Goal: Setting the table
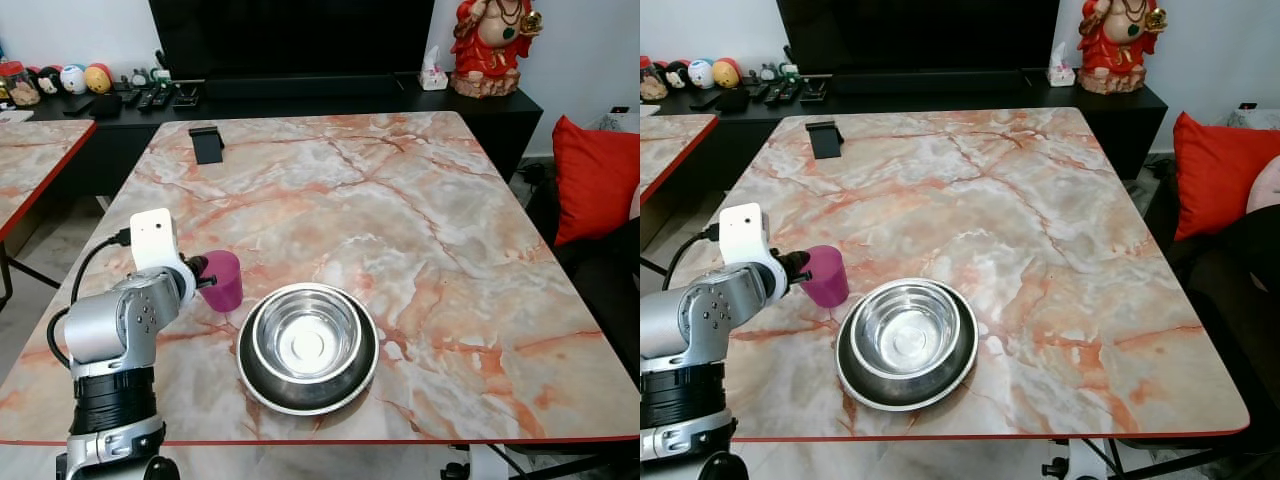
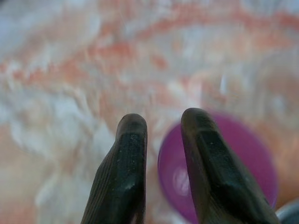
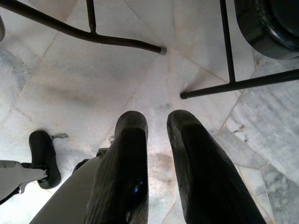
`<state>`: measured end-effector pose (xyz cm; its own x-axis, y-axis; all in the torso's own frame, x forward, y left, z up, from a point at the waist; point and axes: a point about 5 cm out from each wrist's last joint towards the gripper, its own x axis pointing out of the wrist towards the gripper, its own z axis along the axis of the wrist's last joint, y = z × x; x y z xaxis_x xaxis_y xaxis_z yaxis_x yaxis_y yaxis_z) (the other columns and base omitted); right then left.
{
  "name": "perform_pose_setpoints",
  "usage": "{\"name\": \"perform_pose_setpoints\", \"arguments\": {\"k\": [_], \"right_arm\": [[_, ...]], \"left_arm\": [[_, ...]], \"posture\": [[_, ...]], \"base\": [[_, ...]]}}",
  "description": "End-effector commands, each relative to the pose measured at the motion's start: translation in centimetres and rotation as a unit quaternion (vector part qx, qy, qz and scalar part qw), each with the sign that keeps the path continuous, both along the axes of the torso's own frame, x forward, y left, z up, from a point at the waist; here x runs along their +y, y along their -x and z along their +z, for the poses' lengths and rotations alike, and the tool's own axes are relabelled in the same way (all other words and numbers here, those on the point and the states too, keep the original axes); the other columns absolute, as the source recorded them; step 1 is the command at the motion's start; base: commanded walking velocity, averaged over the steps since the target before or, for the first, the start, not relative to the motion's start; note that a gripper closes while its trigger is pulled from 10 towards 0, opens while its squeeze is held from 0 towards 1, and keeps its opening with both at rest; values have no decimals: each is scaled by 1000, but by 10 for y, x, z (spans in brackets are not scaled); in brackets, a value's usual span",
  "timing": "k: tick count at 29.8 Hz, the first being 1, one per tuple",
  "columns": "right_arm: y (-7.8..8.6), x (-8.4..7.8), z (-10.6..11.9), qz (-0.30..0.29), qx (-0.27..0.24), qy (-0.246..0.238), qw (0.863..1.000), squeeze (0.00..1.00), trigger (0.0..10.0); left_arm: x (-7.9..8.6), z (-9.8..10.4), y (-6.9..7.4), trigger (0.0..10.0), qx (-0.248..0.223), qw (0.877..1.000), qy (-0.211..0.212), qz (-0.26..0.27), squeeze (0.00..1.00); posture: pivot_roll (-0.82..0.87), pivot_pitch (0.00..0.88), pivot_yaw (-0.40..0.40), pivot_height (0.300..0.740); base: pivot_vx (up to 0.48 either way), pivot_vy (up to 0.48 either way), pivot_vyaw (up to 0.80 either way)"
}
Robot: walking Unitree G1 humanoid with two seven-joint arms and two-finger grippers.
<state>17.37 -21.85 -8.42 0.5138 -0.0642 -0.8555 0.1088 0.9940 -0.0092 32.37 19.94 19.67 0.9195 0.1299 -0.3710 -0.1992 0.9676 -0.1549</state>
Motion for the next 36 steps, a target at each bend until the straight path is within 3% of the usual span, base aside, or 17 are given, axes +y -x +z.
{"name": "perform_pose_setpoints", "arguments": {"k": [1, 6, 8, 11, 15, 18, 23, 33, 36], "right_arm": [[1, -1, 0, 0, 4, 1, 1000, 0, 10000], [1, -1, 0, -6, 2, 1, 1000, 0, 10000], [1, -2, 0, -12, -2, 1, 1000, 0, 10000], [0, -2, 0, -17, -6, 2, 1000, 0, 10000], [0, -3, 1, -24, -9, 3, 1000, 0, 10000], [-1, -3, 1, -39, -19, 0, 999, 0, 10000], [-1, -1, 1, -48, -22, -6, 999, 0, 10000], [0, 2, 0, -58, -24, -10, 998, 0, 10000], [1, 2, -1, -57, -22, -10, 998, 0, 10000]], "left_arm": [[7, 17, 0, 10000, -47, 998, -19, 23, 0], [9, 42, 3, 10000, -153, 984, -95, 11, 0], [-2, 52, 5, 10000, -225, 966, -122, -32, 0], [-22, 42, 11, 10000, -263, 939, -194, -110, 0], [-22, 28, 14, 10000, -264, 942, -182, -101, 0], [-18, 29, 22, 10000, -306, 927, -206, -74, 0], [-13, 25, 27, 10000, -327, 920, -213, -47, 0], [-14, 19, 21, 10000, -322, 928, -188, -20, 0], [-16, 21, 22, 10000, -332, 924, -188, -21, 0]], "posture": [[-61, 0, 15, 740], [-65, 0, 15, 740], [-55, 0, 15, 740], [-55, 0, 15, 740], [-60, 0, 19, 740], [-69, 0, 25, 740], [-65, 0, 38, 740], [-73, 0, 57, 740], [-73, 0, 59, 740]], "base": [[0, 0, 0], [0, 0, 0], [0, 0, 0], [0, 0, 0], [0, 0, 0], [0, 0, 0], [0, 0, 0], [0, 0, 0], [0, 197, 0]]}}
